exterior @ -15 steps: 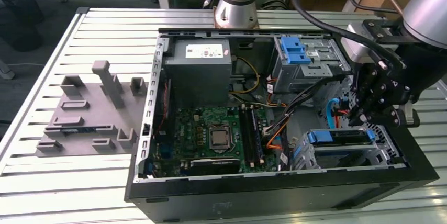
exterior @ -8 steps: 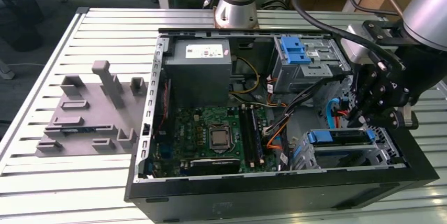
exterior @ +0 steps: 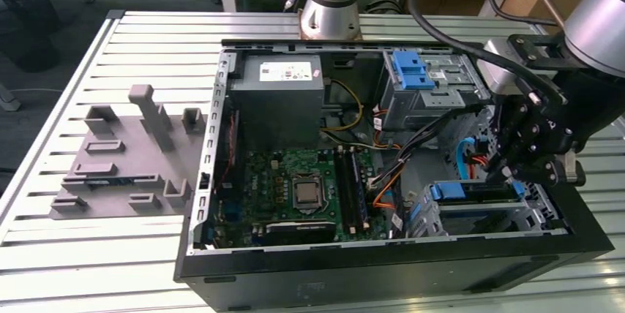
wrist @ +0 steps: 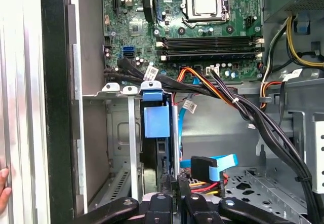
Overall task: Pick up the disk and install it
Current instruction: 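Insert the first disk wire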
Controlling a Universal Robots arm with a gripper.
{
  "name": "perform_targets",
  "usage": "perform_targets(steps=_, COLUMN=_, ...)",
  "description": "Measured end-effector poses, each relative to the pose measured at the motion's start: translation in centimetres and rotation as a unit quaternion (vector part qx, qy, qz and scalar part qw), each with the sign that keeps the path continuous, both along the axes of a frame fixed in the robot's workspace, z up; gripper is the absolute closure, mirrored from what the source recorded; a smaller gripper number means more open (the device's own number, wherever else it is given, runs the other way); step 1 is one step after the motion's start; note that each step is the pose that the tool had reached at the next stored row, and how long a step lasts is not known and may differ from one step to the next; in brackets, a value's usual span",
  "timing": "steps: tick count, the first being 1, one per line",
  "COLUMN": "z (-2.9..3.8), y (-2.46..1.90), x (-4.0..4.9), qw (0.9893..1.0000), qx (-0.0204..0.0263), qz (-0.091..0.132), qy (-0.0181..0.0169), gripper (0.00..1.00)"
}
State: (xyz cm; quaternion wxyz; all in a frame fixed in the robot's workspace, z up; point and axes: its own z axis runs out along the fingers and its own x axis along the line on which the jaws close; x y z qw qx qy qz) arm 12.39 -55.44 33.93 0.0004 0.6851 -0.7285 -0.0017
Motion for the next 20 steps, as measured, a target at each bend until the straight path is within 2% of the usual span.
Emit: perform_targets(steps=20, z=-0.47, y=-0.23, x=0.00, qw=1.0000, qx=0.0000, qz=-0.004, qy=0.0009, gripper=0.84)
